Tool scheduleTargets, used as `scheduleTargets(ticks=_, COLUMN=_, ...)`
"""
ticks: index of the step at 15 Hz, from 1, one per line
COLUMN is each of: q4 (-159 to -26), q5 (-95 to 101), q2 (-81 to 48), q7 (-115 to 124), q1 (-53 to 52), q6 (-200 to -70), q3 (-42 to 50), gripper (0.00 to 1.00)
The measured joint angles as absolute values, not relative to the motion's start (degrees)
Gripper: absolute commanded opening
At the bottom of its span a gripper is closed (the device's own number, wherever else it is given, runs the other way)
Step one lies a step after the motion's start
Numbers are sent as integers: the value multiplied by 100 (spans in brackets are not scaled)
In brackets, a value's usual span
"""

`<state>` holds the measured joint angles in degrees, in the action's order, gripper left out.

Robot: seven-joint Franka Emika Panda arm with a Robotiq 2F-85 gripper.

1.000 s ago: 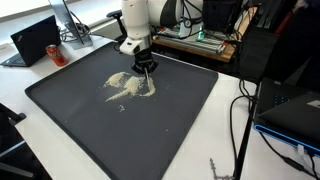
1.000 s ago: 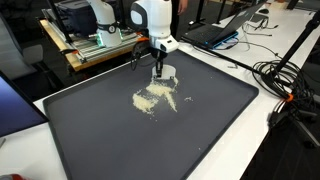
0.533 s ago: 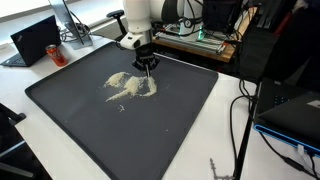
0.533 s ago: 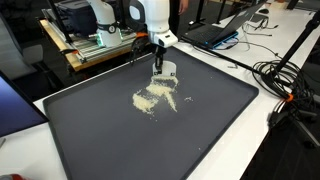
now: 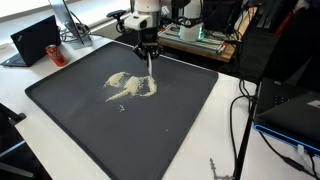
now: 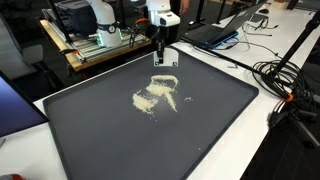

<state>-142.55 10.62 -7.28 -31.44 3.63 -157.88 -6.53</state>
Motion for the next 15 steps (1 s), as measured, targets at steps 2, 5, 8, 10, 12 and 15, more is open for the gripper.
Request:
scheduleTargets(ticks=2, q4=-14398, q5=1614, q2=-467, q7=-2505, q1=83, q6=-15740, q3=-570, gripper=1)
scheduleTargets(ticks=5, q4=-14482, q5=2258, q2=-194, q7=-1562, q1=-251, q6=-15663, q3=-567, gripper=1)
scheduleTargets(ticks=8, q4=-14456, q5=2946, q2=-50, q7=-417, q1=-492, q6=-15467, q3=-666, gripper=1)
scheduleTargets(ticks=10, q4=-14363, q5=3244, q2=-43, q7=208, q1=-612, q6=-15201, q3=-790, gripper=1)
scheduleTargets(ticks=12, q4=-14220, q5=3498, q2=-65, q7=735, q1=-751, q6=-14901, q3=-915, gripper=1)
scheduleTargets(ticks=15, q4=-13944, q5=3741, q2=-158, q7=1324, q1=-1007, q6=-14436, q3=-1075, gripper=1)
